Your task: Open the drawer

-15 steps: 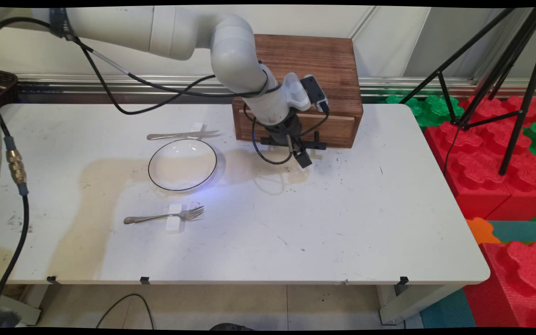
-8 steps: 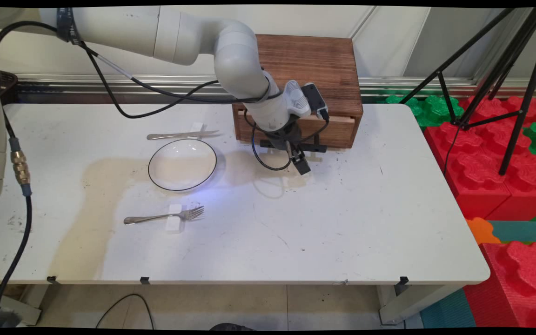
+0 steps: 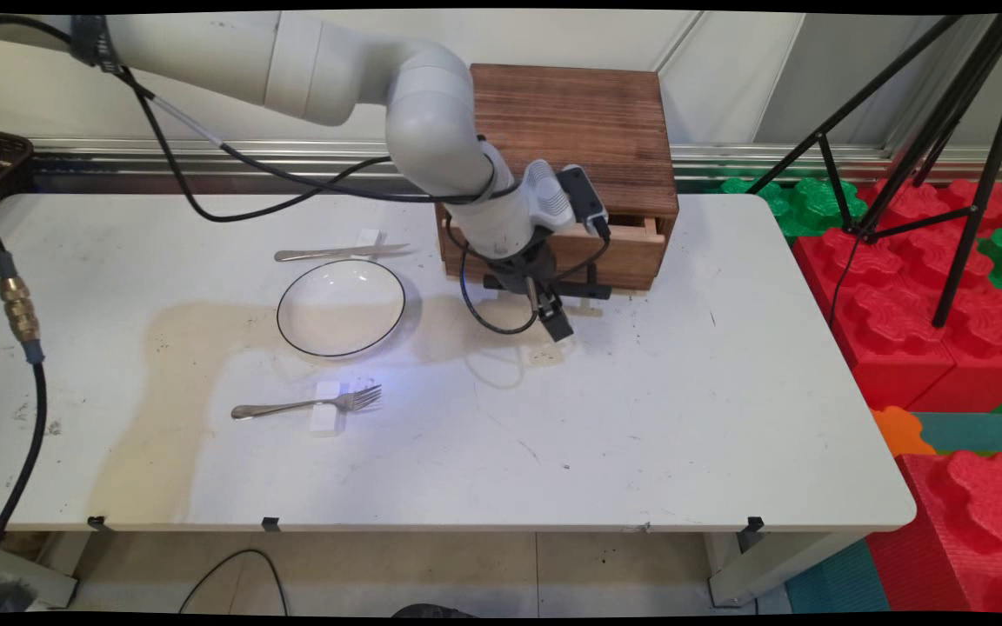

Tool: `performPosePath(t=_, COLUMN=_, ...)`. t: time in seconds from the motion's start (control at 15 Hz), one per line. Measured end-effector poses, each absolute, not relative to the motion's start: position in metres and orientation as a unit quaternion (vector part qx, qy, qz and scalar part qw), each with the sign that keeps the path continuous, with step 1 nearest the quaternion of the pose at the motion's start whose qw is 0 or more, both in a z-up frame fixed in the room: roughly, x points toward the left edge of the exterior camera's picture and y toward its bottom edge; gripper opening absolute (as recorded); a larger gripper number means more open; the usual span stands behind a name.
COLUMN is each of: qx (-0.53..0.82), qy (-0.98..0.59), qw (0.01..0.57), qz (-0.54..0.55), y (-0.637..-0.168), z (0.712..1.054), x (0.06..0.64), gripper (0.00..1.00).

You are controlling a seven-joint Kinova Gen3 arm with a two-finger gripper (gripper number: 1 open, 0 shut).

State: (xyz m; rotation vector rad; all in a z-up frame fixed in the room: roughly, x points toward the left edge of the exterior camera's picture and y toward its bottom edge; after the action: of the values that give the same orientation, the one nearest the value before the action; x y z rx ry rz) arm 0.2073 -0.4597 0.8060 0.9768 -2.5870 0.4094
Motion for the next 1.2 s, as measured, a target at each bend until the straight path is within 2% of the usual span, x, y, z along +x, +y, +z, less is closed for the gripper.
performPosePath(t=1.2, qx=0.325, qy=-0.924, qw=0.159, qz=0.121, y=-0.376, z=0.817, x=0.192, gripper=1.00)
